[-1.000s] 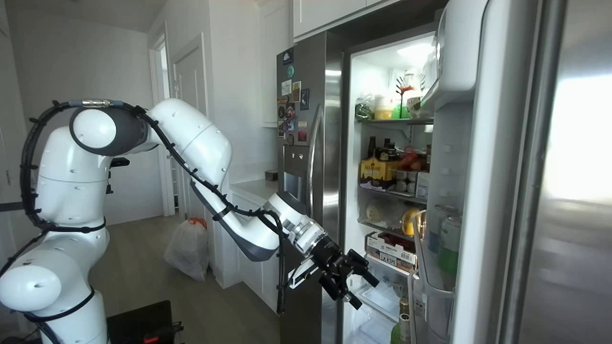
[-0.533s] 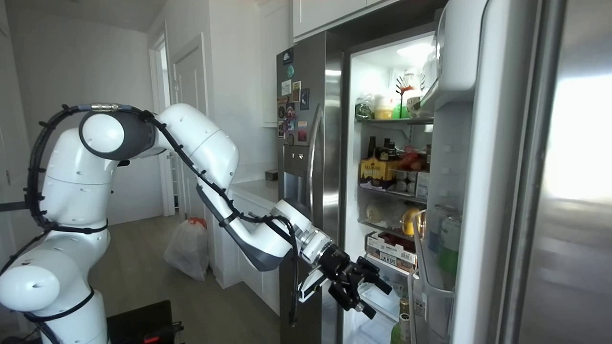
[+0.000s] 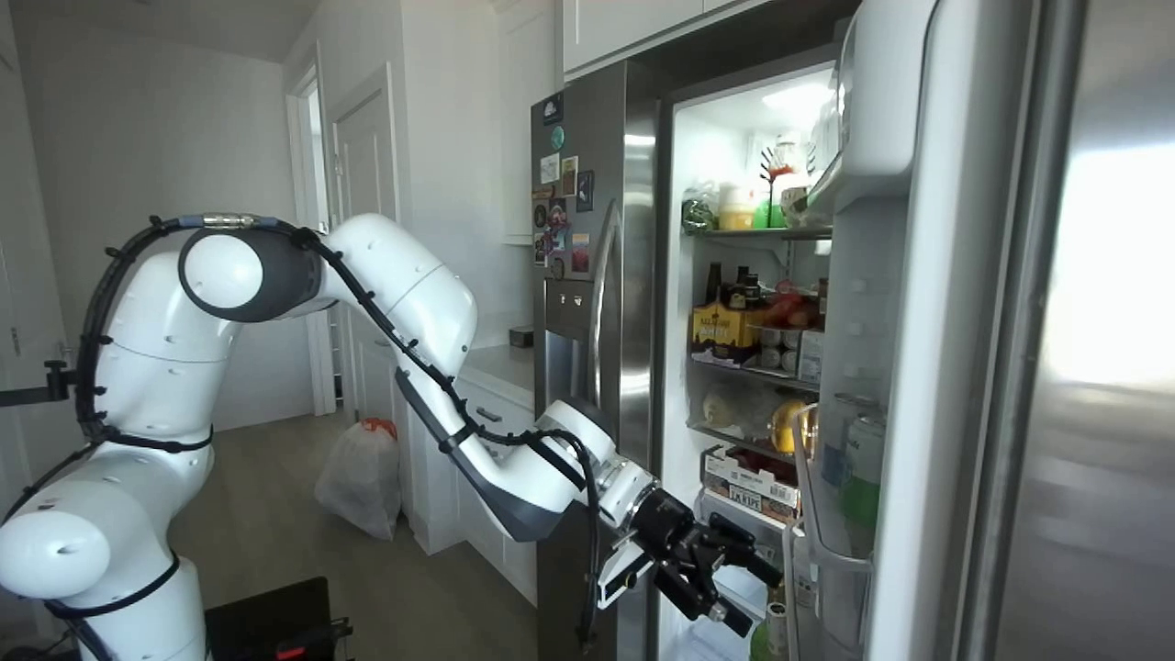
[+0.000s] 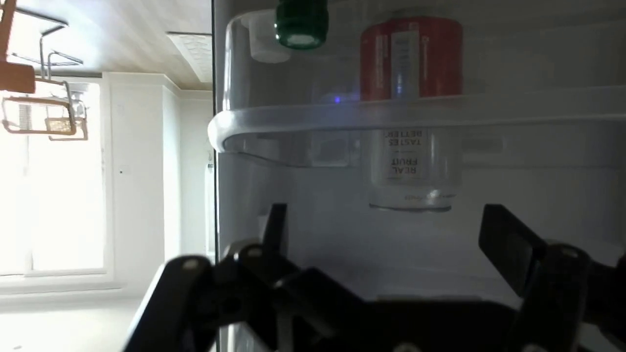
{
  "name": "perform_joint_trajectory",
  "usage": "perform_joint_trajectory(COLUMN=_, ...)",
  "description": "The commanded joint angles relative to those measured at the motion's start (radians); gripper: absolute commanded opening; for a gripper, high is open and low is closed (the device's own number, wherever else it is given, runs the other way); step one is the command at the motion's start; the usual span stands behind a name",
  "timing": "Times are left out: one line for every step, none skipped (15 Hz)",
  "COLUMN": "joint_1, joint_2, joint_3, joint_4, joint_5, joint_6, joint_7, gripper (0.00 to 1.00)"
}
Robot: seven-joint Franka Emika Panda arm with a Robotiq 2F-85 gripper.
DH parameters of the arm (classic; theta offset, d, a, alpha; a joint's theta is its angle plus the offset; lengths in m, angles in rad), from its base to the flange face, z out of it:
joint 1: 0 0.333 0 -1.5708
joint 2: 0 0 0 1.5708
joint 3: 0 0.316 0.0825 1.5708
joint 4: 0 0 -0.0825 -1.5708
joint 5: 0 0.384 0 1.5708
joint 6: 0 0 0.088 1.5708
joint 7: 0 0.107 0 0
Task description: Take the drink can out of the third refrigerator door bin and put it in the second refrigerator door bin
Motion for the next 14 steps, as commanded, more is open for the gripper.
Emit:
perform_joint_trajectory(joint_1=-0.016, joint_2=0.052, joint_3=0.004, joint_4=0.058, joint_5=-0.033, joint_6=-0.028, joint_7=0.032, gripper=1.0)
perform_joint_trajectory(joint_1=-0.02, joint_2=0.062, joint_3=0.004, joint_4=0.069, joint_5=-0.036, joint_6=-0.028, joint_7=0.033, gripper=1.0)
perform_joint_trajectory(joint_1=-0.025, joint_2=0.072, joint_3=0.004, joint_4=0.08, joint_5=-0.034, joint_6=-0.028, joint_7=0.031, gripper=1.0)
perform_joint_trajectory(joint_1=-0.03, joint_2=0.08, joint_3=0.005, joint_4=0.09, joint_5=-0.035, joint_6=-0.027, joint_7=0.031, gripper=1.0)
perform_joint_trajectory(joint_1=-0.035, joint_2=0.088, joint_3=0.004, joint_4=0.102, joint_5=-0.039, joint_6=-0.022, joint_7=0.033, gripper=1.0)
perform_joint_trajectory(joint_1=-0.039, joint_2=0.096, joint_3=0.004, joint_4=0.113, joint_5=-0.042, joint_6=-0.018, joint_7=0.031, gripper=1.0)
perform_joint_trajectory(joint_1=-0.043, joint_2=0.104, joint_3=0.004, joint_4=0.124, joint_5=-0.05, joint_6=-0.016, joint_7=0.033, gripper=1.0)
perform_joint_trajectory(joint_1=-0.047, joint_2=0.112, joint_3=0.004, joint_4=0.135, joint_5=-0.062, joint_6=-0.015, joint_7=0.037, gripper=1.0)
perform_joint_trajectory(joint_1=-0.05, joint_2=0.118, joint_3=0.005, joint_4=0.144, joint_5=-0.07, joint_6=-0.014, joint_7=0.038, gripper=1.0)
perform_joint_trajectory(joint_1=-0.054, joint_2=0.124, joint_3=0.006, joint_4=0.153, joint_5=-0.079, joint_6=-0.012, joint_7=0.042, gripper=1.0)
perform_joint_trajectory(joint_1=-0.058, joint_2=0.131, joint_3=0.007, joint_4=0.161, joint_5=-0.085, joint_6=-0.011, joint_7=0.043, gripper=1.0)
perform_joint_trajectory(joint_1=-0.061, joint_2=0.138, joint_3=0.007, joint_4=0.171, joint_5=-0.095, joint_6=-0.011, joint_7=0.049, gripper=1.0)
perform_joint_trajectory(joint_1=-0.064, joint_2=0.146, joint_3=0.008, joint_4=0.178, joint_5=-0.104, joint_6=-0.008, joint_7=0.052, gripper=1.0)
perform_joint_trajectory(joint_1=-0.067, joint_2=0.153, joint_3=0.009, joint_4=0.186, joint_5=-0.111, joint_6=-0.007, joint_7=0.053, gripper=1.0)
